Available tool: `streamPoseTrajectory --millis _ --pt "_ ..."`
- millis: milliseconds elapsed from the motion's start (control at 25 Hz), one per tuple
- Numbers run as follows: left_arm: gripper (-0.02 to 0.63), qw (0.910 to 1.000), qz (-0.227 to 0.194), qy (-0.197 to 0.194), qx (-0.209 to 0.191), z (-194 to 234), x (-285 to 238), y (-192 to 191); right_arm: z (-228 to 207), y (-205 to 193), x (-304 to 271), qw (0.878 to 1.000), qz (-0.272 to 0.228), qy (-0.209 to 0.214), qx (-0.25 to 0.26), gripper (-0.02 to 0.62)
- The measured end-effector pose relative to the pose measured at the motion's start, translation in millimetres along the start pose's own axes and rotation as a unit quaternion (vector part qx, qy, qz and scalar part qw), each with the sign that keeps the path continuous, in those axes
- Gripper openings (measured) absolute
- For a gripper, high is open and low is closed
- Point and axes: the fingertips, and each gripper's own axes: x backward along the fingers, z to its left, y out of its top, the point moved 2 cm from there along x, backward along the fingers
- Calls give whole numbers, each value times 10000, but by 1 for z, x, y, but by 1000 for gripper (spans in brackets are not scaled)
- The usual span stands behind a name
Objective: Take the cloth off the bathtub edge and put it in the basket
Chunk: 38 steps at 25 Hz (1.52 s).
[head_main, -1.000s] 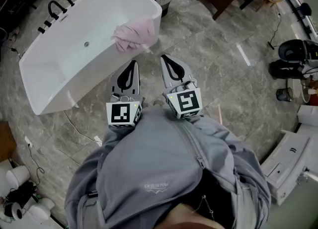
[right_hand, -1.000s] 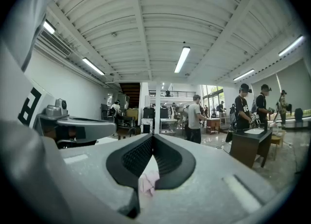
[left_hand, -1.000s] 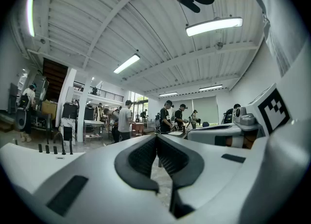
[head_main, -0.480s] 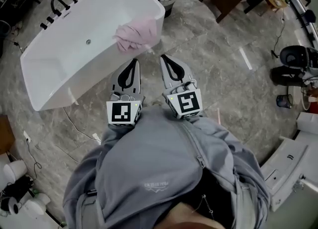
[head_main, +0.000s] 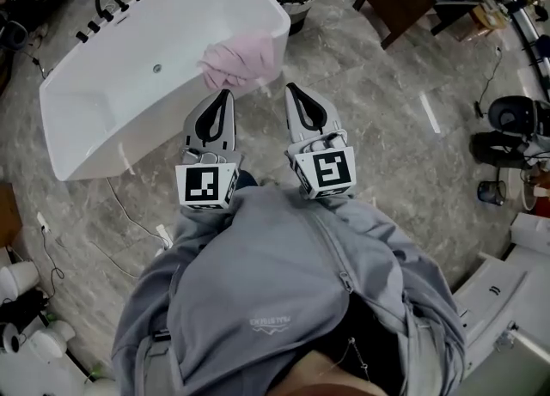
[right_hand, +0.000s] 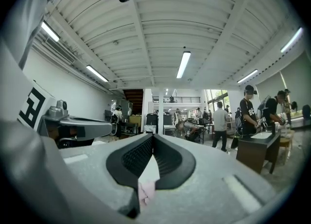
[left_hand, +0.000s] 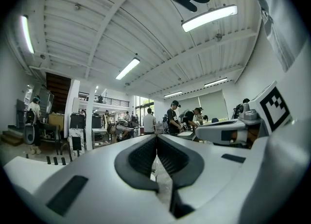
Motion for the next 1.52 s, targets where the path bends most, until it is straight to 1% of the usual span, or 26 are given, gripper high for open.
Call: streamPoseTrajectory --millis 120,240,320,440,600,840,1040,1240,1400,1520 --pt "6 9999 48 116 52 6 -4 0 -6 4 -8 9998 -54 31 168 5" --pt "6 9999 47 152 38 12 -6 1 -7 3 -12 9996 -51 59 272 5" --pt "6 9999 9 158 29 17 -11 1 -9 2 -19 9996 -59 53 286 5" --pt "6 9998 -11 171 116 27 -23 -4 -17 -2 -35 9997 -48 5 226 5" --pt "6 9999 -21 135 102 42 -46 -11 -24 -8 -61 9995 -33 19 301 5" --pt "6 9997 22 90 206 84 -102 -25 -45 -21 -128 9995 106 -48 309 5" --pt "6 10000 53 15 75 125 -163 -31 -66 -23 -198 9996 70 -154 225 5" --pt "6 9998 161 -120 92 161 -219 -38 -86 -33 -259 9993 222 -238 164 5" --pt "6 9993 256 -233 123 187 -251 -47 -96 -39 -300 9988 304 -318 209 5" --pt "6 9991 322 -248 116 203 -268 -56 -106 -46 -320 9973 510 -438 292 5"
